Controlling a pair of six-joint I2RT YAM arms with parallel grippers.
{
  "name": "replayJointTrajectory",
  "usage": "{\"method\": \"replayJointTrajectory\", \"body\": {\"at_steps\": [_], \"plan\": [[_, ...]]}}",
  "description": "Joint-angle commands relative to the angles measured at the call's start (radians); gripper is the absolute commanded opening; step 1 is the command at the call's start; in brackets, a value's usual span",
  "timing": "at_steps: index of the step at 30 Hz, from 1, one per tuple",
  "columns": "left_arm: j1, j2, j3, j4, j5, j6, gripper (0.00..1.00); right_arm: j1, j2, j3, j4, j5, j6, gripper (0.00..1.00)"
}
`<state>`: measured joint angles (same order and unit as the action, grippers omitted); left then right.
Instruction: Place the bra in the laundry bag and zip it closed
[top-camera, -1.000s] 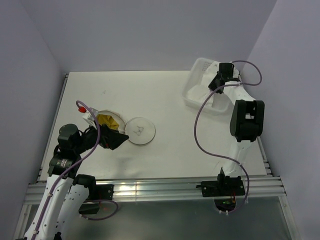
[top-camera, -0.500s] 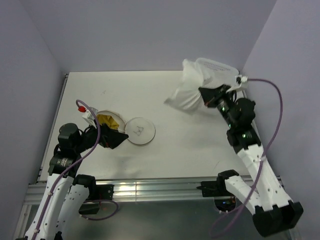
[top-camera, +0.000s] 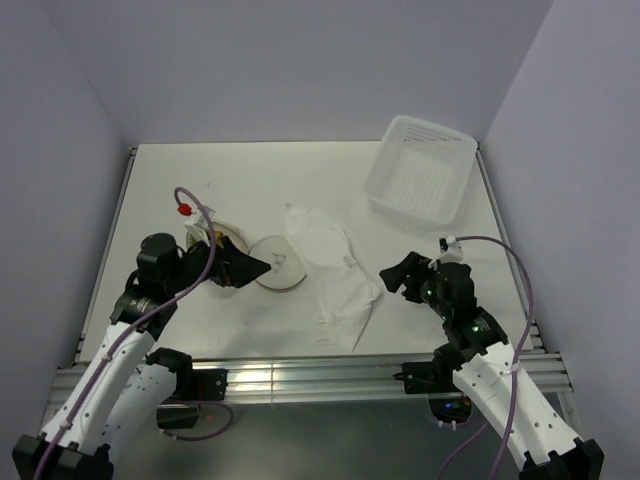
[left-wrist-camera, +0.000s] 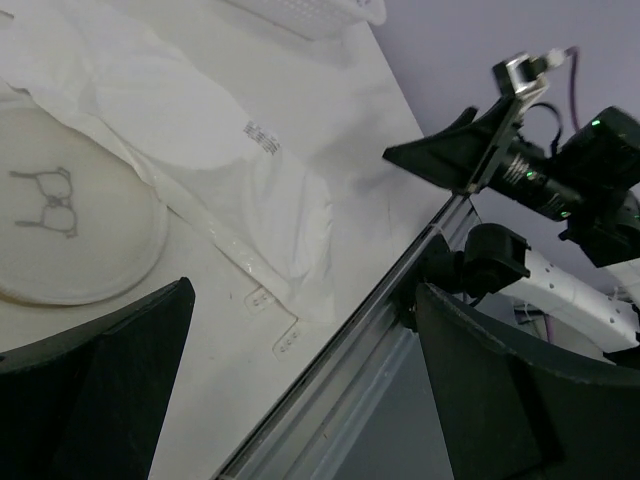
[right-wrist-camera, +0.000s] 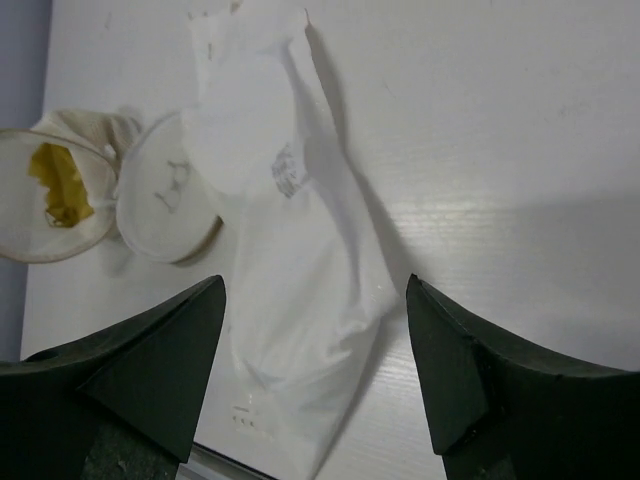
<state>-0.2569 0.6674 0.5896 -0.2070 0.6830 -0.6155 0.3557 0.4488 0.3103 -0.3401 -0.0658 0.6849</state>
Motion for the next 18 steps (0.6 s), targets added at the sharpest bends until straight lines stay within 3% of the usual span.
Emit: {"method": "replayJointTrajectory", "body": {"at_steps": [1, 6, 13, 15, 18], "plan": [[-0.161, 0.078, 0.035, 0.072, -0.202, -0.039, 0.99, 0.008, 0.008, 0.064, 0.025, 0.055, -0.024, 0.80], [-0.370, 0.254, 0.070, 0.160, -0.593, -0.107, 0.96, 0.011, 0.059, -0.002, 0.171, -0.026, -0.005, 0.69], [-0.412, 0.610, 0.160, 0.270, -0.818, -0.118, 0.81, 0.032, 0.053, -0.053, 0.233, -0.069, -0.005, 0.60], [-0.410, 0.691, 0.179, 0.290, -0.844, -0.124, 0.72, 0.037, 0.031, -0.066, 0.243, -0.084, -0.001, 0.59], [-0.407, 0.782, 0.225, 0.334, -0.833, -0.122, 0.68, 0.046, 0.011, -0.074, 0.265, -0.126, 0.007, 0.59]]}}
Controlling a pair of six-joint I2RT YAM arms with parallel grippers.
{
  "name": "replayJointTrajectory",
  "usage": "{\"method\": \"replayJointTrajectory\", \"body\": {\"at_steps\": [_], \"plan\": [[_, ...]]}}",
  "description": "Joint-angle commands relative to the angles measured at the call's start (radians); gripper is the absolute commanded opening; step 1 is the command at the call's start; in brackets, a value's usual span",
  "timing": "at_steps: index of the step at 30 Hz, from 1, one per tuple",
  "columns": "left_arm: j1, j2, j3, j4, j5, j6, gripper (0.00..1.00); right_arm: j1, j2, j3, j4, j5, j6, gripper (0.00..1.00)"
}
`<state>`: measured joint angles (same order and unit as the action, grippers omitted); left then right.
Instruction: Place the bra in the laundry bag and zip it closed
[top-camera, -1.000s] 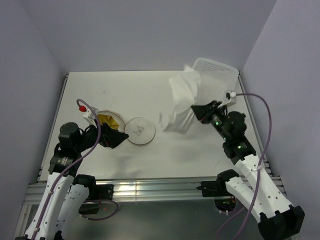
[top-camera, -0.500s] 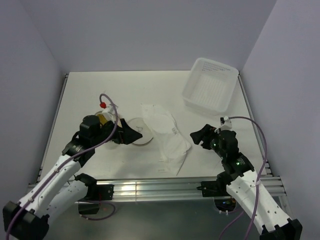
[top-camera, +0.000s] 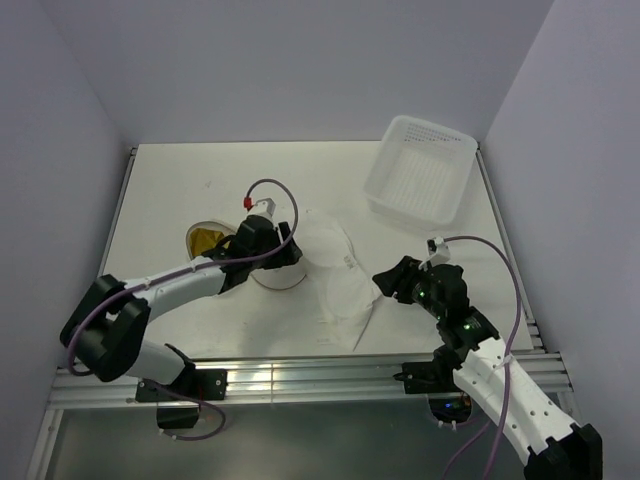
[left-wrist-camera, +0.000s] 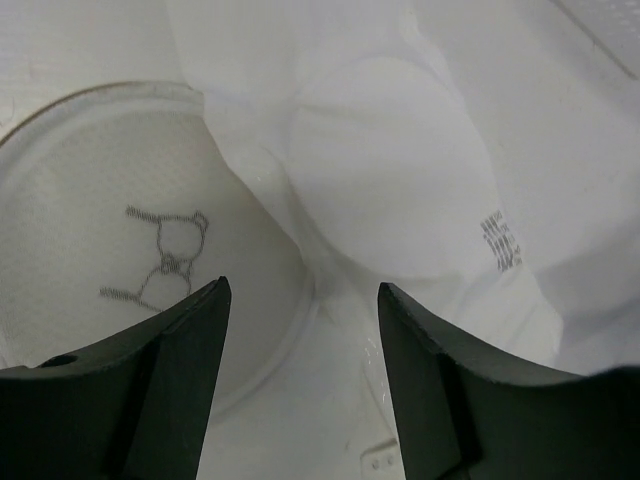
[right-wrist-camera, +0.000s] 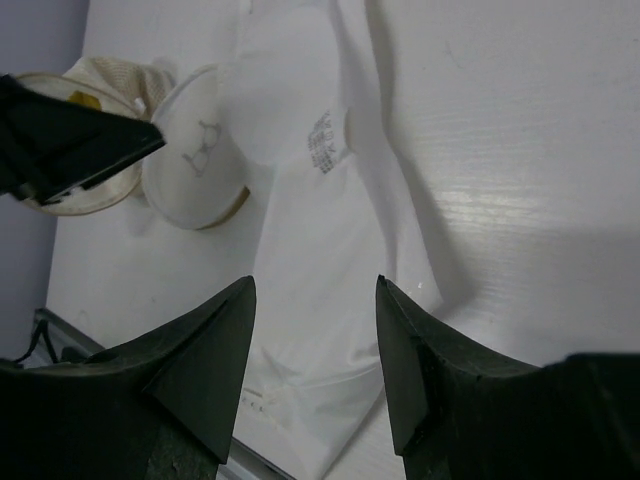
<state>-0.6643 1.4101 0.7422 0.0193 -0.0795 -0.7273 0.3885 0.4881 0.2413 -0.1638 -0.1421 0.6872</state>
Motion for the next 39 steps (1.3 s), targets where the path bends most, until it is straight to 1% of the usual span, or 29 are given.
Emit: {"method": "replayJointTrajectory", "body": {"at_steps": [1, 5, 8, 11, 16, 19, 23, 26, 28, 31, 32, 34, 35, 36, 37, 39], "plan": [[0.002, 0.061, 0.103, 0.114, -0.062, -0.011, 0.66, 0.015, -0.029, -0.004, 0.105, -0.077, 0.011, 0.58], [0.003, 0.206, 0.181, 0.108, -0.031, -0.018, 0.63, 0.026, -0.049, 0.006, 0.109, -0.079, -0.001, 0.59], [0.003, 0.269, 0.207, 0.119, -0.006, -0.032, 0.61, 0.026, -0.065, 0.015, 0.101, -0.071, -0.023, 0.59], [0.002, 0.305, 0.227, 0.107, -0.022, -0.038, 0.60, 0.026, -0.078, 0.030, 0.070, -0.053, -0.049, 0.59], [0.002, 0.283, 0.192, 0.123, -0.080, -0.044, 0.62, 0.026, -0.108, 0.035, 0.058, -0.057, -0.061, 0.59], [0.002, 0.306, 0.200, 0.130, -0.063, -0.037, 0.60, 0.027, -0.108, 0.027, 0.070, -0.063, -0.057, 0.59], [-0.007, 0.326, 0.198, 0.174, -0.028, -0.037, 0.47, 0.026, -0.105, 0.021, 0.075, -0.073, -0.055, 0.59], [-0.014, 0.342, 0.209, 0.173, -0.020, -0.032, 0.43, 0.026, -0.112, 0.021, 0.069, -0.070, -0.054, 0.59], [-0.014, 0.351, 0.215, 0.168, -0.023, -0.031, 0.44, 0.026, -0.112, 0.021, 0.072, -0.071, -0.052, 0.59], [-0.015, 0.362, 0.223, 0.156, -0.039, -0.031, 0.48, 0.026, -0.111, 0.024, 0.072, -0.074, -0.051, 0.59], [-0.018, 0.365, 0.224, 0.140, -0.063, -0.029, 0.52, 0.026, -0.112, 0.026, 0.070, -0.073, -0.052, 0.59], [-0.032, 0.349, 0.221, 0.130, -0.113, -0.011, 0.55, 0.026, -0.112, 0.024, 0.069, -0.073, -0.054, 0.59], [-0.040, 0.342, 0.218, 0.123, -0.164, -0.003, 0.56, 0.027, -0.112, 0.024, 0.070, -0.074, -0.052, 0.59], [-0.044, 0.331, 0.214, 0.123, -0.183, 0.005, 0.58, 0.026, -0.112, 0.023, 0.075, -0.076, -0.054, 0.59], [-0.055, 0.326, 0.212, 0.122, -0.196, 0.015, 0.62, 0.026, -0.108, 0.020, 0.078, -0.076, -0.051, 0.59], [-0.063, 0.320, 0.212, 0.128, -0.226, 0.034, 0.64, 0.026, -0.099, 0.016, 0.090, -0.086, -0.049, 0.59]]}}
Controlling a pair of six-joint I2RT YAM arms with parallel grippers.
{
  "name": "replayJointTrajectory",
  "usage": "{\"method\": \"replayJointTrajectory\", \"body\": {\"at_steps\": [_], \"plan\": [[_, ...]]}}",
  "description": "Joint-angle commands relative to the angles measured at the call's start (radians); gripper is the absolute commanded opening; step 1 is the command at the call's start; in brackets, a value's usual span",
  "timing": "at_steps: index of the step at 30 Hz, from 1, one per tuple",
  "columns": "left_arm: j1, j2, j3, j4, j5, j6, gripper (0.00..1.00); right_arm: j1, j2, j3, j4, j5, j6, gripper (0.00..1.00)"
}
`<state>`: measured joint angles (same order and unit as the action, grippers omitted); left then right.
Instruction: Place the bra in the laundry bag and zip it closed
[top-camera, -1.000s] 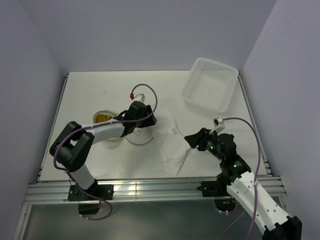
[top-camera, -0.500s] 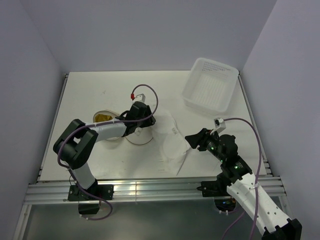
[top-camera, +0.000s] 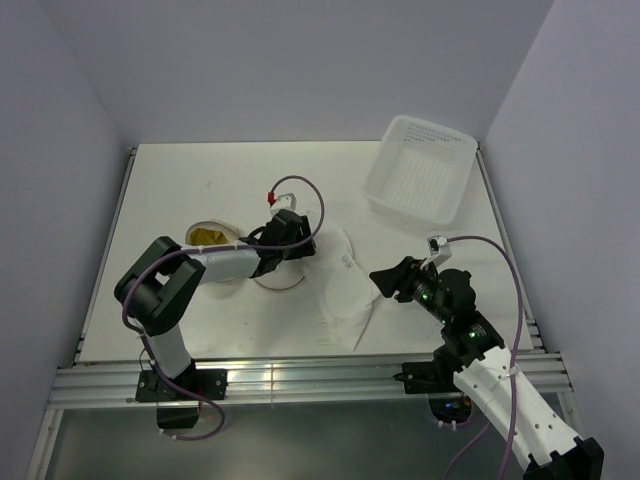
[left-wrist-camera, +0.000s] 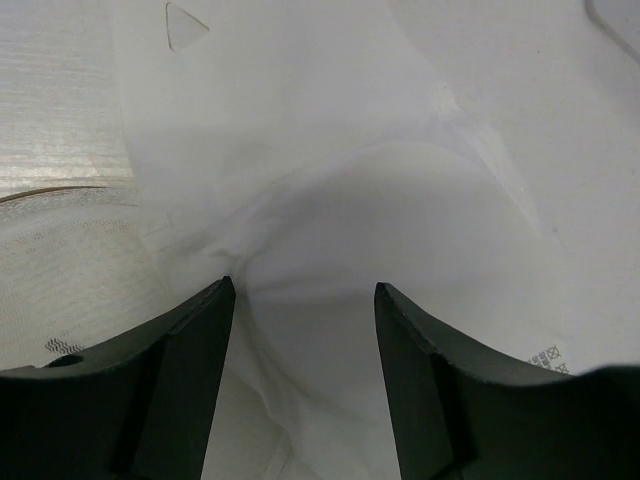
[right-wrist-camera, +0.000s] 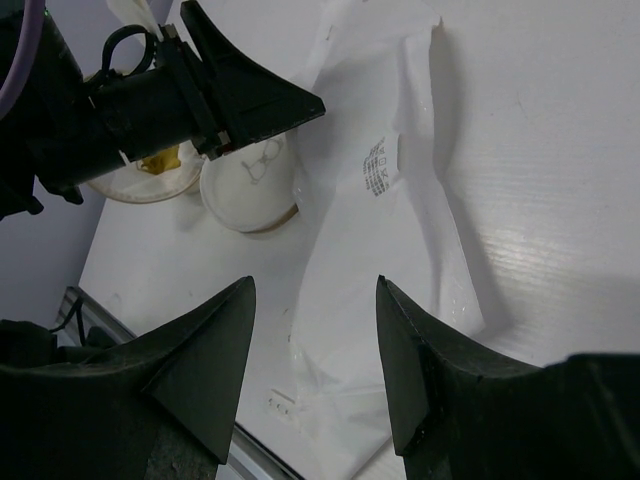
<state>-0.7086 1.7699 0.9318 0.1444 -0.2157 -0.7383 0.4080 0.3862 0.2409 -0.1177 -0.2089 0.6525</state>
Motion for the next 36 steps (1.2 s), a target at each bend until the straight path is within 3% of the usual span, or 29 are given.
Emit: {"method": "replayJointTrajectory", "body": {"at_steps": [1, 11, 26, 27, 29, 30, 33, 36], "plan": [[-0.025, -0.040, 0.022, 0.006, -0.097, 0.050, 0.65, 0.006, 0.011, 0.014, 0.049, -0.026, -0.013, 0.59], [-0.026, -0.001, 0.102, 0.027, -0.143, 0.154, 0.66, 0.006, 0.014, -0.006, 0.056, -0.024, -0.013, 0.59], [0.009, 0.197, 0.225, -0.051, 0.039, 0.185, 0.63, 0.006, 0.029, -0.022, 0.081, -0.027, -0.011, 0.59], [0.009, 0.197, 0.223, -0.046, 0.047, 0.185, 0.60, 0.006, 0.036, -0.022, 0.084, -0.026, -0.011, 0.59], [0.008, 0.185, 0.213, -0.029, 0.058, 0.182, 0.45, 0.006, 0.040, -0.017, 0.092, -0.021, -0.014, 0.59], [0.008, 0.177, 0.205, -0.004, 0.071, 0.182, 0.29, 0.006, 0.043, -0.011, 0.087, 0.000, -0.033, 0.61], [0.006, 0.135, 0.177, 0.036, 0.091, 0.175, 0.00, 0.006, 0.040, 0.021, 0.046, 0.086, -0.062, 0.64], [0.006, 0.071, 0.153, 0.070, 0.121, 0.178, 0.00, 0.006, 0.066, 0.046, 0.079, 0.080, -0.076, 0.66]]}}
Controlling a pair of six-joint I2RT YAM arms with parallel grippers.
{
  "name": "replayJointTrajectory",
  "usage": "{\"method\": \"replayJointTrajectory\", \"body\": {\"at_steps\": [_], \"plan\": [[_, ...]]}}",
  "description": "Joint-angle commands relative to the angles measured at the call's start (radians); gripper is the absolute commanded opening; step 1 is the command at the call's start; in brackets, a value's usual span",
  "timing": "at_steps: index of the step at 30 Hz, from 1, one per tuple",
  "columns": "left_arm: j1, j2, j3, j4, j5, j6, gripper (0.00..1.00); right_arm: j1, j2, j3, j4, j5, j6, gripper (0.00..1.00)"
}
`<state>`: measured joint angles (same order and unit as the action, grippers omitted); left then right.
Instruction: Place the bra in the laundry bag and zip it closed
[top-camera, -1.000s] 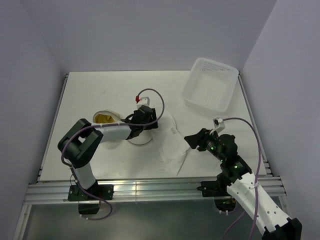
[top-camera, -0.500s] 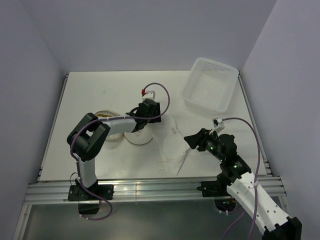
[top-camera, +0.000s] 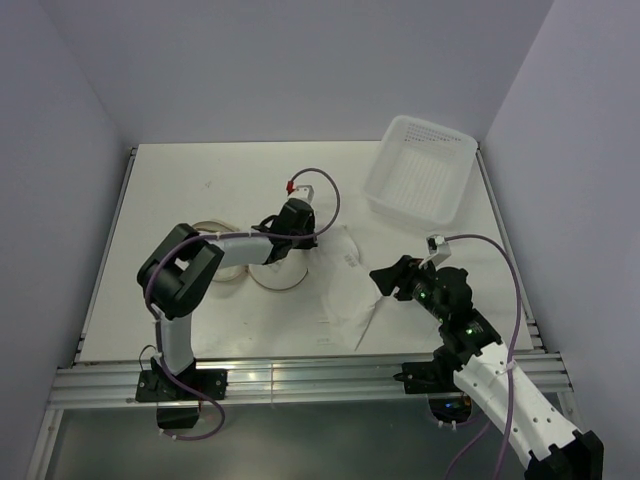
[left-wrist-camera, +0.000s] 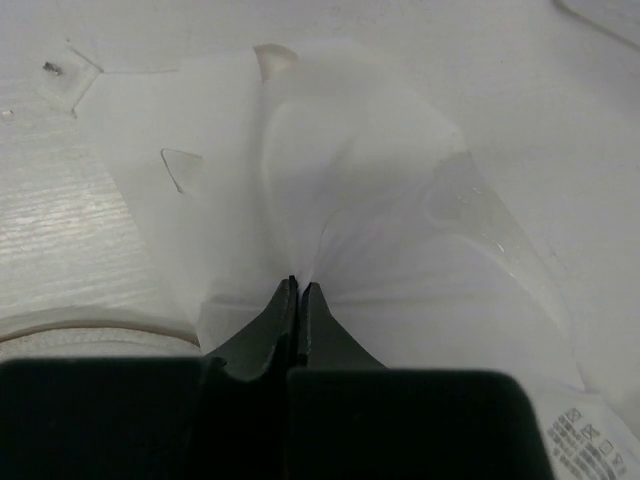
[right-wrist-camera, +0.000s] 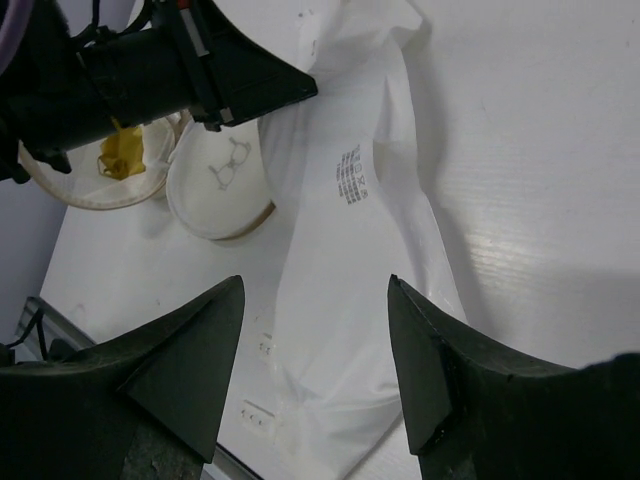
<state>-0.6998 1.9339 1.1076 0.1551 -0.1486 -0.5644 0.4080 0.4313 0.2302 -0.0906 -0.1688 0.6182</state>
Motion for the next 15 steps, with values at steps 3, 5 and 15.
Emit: {"method": "replayJointTrajectory", "body": {"at_steps": [3, 5, 15], "plan": [[-0.004, -0.182, -0.037, 0.084, 0.090, 0.006, 0.00, 0.006, 0.069, 0.072, 0.107, -0.007, -0.051, 0.70], [-0.009, -0.254, -0.035, 0.081, 0.122, 0.018, 0.00, 0.006, 0.096, 0.087, 0.153, -0.061, -0.064, 0.75], [-0.046, -0.542, 0.021, -0.124, 0.311, 0.055, 0.00, 0.006, 0.142, 0.316, 0.183, -0.254, -0.285, 0.87]]}}
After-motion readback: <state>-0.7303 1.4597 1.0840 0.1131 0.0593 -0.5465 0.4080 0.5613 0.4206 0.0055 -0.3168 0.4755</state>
